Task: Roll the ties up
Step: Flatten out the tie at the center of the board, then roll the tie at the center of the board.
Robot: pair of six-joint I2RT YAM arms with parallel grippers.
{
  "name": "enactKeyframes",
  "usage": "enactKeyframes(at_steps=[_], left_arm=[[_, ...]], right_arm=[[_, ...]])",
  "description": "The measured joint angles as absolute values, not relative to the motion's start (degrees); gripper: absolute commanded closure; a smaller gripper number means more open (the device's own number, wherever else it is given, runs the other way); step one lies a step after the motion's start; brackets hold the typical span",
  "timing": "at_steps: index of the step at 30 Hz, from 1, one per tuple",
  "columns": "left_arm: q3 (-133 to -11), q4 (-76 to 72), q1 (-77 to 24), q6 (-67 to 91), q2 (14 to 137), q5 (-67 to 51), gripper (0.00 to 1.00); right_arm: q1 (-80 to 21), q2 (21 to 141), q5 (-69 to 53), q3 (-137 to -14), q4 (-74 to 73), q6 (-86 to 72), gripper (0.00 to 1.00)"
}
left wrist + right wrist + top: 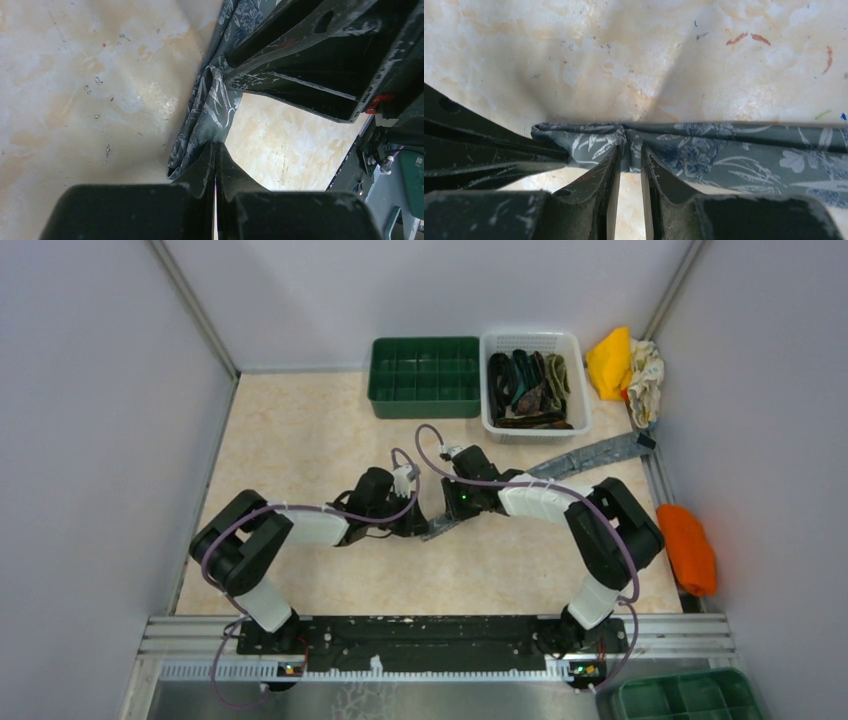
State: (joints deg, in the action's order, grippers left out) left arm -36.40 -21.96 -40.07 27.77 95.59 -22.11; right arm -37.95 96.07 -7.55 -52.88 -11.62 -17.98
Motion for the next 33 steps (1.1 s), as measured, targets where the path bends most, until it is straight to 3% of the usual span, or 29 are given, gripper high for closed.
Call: enactKeyframes(at_steps=[7, 15, 23, 33], left_arm=[[-36.47, -18.55, -40.27, 27.86, 91.05, -17.58, 1.00], [-36.38, -11.84, -40.40, 30.55, 70.22, -2.04, 1.00], [-32.80, 2.52, -40.38, 40.12, 47.40, 26.70, 1.00], [-31.22, 13.80, -40.38, 44.18, 46.09, 39.05, 1.00]], right_arm=[[-38.74, 89.76, -3.99, -50.46, -11.99, -17.56, 0.67], [-47.94, 80.75, 7.97, -49.76, -14.09, -16.45, 0.61], [-58.74, 85.80, 16.71, -53.10, -16.38, -14.13, 0.59], [-59.92, 97.17, 18.94, -64.18, -16.71, -9.93, 0.56]])
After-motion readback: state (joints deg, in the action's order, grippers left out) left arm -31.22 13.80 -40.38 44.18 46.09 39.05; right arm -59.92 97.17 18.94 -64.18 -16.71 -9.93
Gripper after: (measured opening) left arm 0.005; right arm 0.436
